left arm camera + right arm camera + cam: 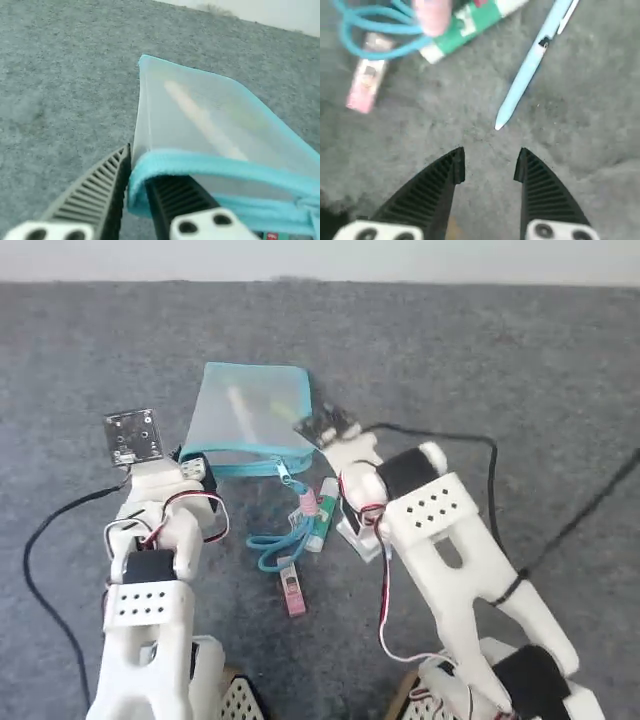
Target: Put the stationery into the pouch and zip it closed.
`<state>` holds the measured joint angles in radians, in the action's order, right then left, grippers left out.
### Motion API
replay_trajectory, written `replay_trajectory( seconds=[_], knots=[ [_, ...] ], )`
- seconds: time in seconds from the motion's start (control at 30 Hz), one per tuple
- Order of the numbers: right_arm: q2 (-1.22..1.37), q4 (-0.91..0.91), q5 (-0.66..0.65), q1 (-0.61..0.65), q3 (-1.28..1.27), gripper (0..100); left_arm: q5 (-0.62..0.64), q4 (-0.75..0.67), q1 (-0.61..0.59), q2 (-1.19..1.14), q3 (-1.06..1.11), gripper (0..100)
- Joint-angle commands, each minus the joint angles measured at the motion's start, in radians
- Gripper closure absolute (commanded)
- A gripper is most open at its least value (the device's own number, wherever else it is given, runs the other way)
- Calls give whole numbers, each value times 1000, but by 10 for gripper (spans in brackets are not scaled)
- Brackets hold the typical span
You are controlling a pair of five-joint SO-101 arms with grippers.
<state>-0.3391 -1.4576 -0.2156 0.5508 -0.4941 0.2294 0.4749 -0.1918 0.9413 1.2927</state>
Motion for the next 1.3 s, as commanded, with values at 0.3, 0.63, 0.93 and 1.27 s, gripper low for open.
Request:
replay_trajectory(
  seconds=[0.3, 0.63, 0.93, 1.27],
  knots=[
    [275, 259, 61, -79, -75, 829, -12, 9, -8, 17, -58, 987],
    [470, 343, 54, -93, -69, 970, -14, 8, -5, 11, -58, 987],
    [203, 177, -26, -278, -25, 991, -14, 8, -5, 9, -58, 987],
    [-351, -305, -153, -183, 227, 991, -14, 8, -5, 9, -58, 987]
  ],
)
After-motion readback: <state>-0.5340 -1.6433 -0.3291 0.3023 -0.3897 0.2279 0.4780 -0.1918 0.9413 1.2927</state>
